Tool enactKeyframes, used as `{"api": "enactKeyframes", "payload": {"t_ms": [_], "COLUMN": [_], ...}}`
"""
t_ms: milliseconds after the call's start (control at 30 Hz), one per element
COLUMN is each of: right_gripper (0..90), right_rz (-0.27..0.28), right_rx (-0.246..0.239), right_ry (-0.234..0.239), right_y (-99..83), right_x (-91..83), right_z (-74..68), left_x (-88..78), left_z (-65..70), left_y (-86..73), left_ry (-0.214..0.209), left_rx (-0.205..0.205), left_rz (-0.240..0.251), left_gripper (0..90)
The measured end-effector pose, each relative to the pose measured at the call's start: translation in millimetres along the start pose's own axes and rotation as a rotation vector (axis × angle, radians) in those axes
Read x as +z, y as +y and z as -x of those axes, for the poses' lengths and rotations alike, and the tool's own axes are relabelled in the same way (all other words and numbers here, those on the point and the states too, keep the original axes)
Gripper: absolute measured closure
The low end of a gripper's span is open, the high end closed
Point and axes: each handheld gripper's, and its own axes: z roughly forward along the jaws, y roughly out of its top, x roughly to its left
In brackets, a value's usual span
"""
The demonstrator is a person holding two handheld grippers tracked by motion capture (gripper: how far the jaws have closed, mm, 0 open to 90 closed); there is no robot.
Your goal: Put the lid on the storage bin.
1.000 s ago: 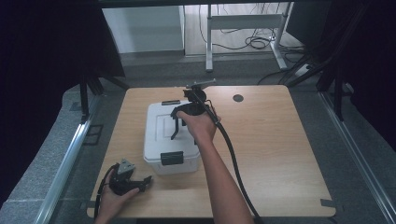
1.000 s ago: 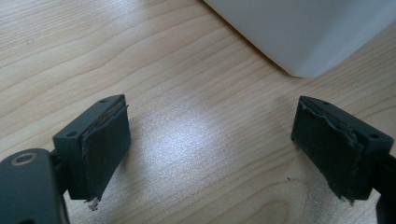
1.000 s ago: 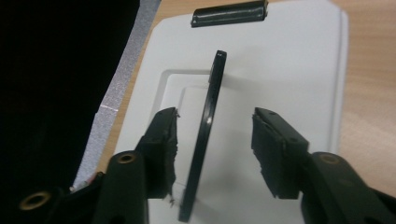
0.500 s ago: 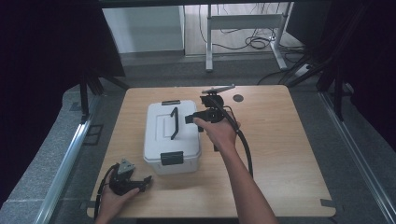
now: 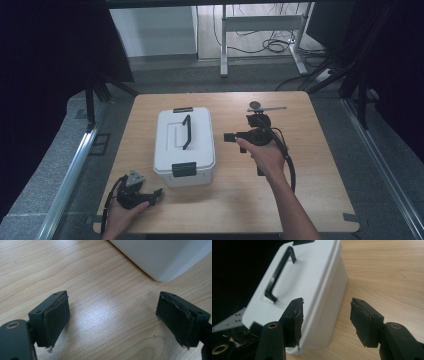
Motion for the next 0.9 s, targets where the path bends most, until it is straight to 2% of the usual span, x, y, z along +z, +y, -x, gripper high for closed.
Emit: {"api": "enactKeyframes", "payload": {"t_ms": [33,67,100,167,233,267,300,333,367,400,433,467,500,633,700,900], "right_gripper": [43.3,43.3,42.7,42.5,42.0,42.0,41.9,41.9,41.6,41.6,41.4,41.4,41.2,41.1,41.1,41.1], "right_rz": [0.011,0.011,0.024,0.029,0.036,0.036,0.033,0.033,0.035,0.035,0.038,0.038,0.038,0.031,0.018,0.026], "right_rx": [-0.001,-0.001,0.006,0.012,0.027,0.027,0.033,0.033,0.038,0.038,0.037,0.037,0.034,0.035,0.053,0.053], "right_ry": [0.000,0.000,-0.001,0.000,-0.005,-0.005,-0.007,-0.007,-0.013,-0.013,-0.014,-0.014,-0.023,-0.024,-0.023,-0.035], "right_y": [-8.2,-8.2,-17.3,-21.0,-38.1,-38.1,-48.7,-48.7,-58.7,-58.7,-68.5,-68.5,-78.2,-91.0,-100.9,-105.6], "right_x": [-5.6,-5.6,-11.2,-13.1,-20.1,-20.1,-24.0,-24.0,-26.9,-26.9,-28.7,-28.7,-29.3,-27.3,-23.2,-24.1], "right_z": [9.7,9.7,19.8,23.7,39.8,39.8,48.6,48.6,56.6,56.6,63.3,63.3,68.6,75.5,82.1,88.1], "left_x": [0.1,0.2,0.2,0.2,0.3,0.3,0.3,0.3,0.1,0.1,0.3,0.3,0.1,0.1,0.0,0.0], "left_z": [0.1,0.1,0.1,0.1,0.2,0.2,0.2,0.2,-0.1,-0.1,0.2,0.2,-0.1,0.0,0.1,0.0], "left_y": [0.0,-0.1,-0.1,-0.1,-0.1,-0.1,-0.1,-0.1,-0.1,-0.1,-0.2,-0.2,-0.1,-0.1,-0.1,-0.1], "left_ry": [0.001,0.001,0.000,0.000,0.000,0.000,0.001,0.001,0.000,0.000,-0.001,-0.001,-0.001,-0.001,0.000,0.000], "left_rx": [-0.001,-0.001,-0.001,-0.001,-0.002,-0.002,-0.001,-0.001,0.002,0.002,-0.002,-0.002,0.002,0.002,0.002,0.002], "left_rz": [0.002,0.002,0.003,0.003,0.004,0.004,0.004,0.004,0.001,0.001,0.004,0.004,0.002,0.001,0.001,0.001], "left_gripper": [11.6,11.6,11.6,11.6,11.6,11.6,11.6,11.7,11.6,11.6,11.6,11.6,11.6,11.6,11.7,11.7]}}
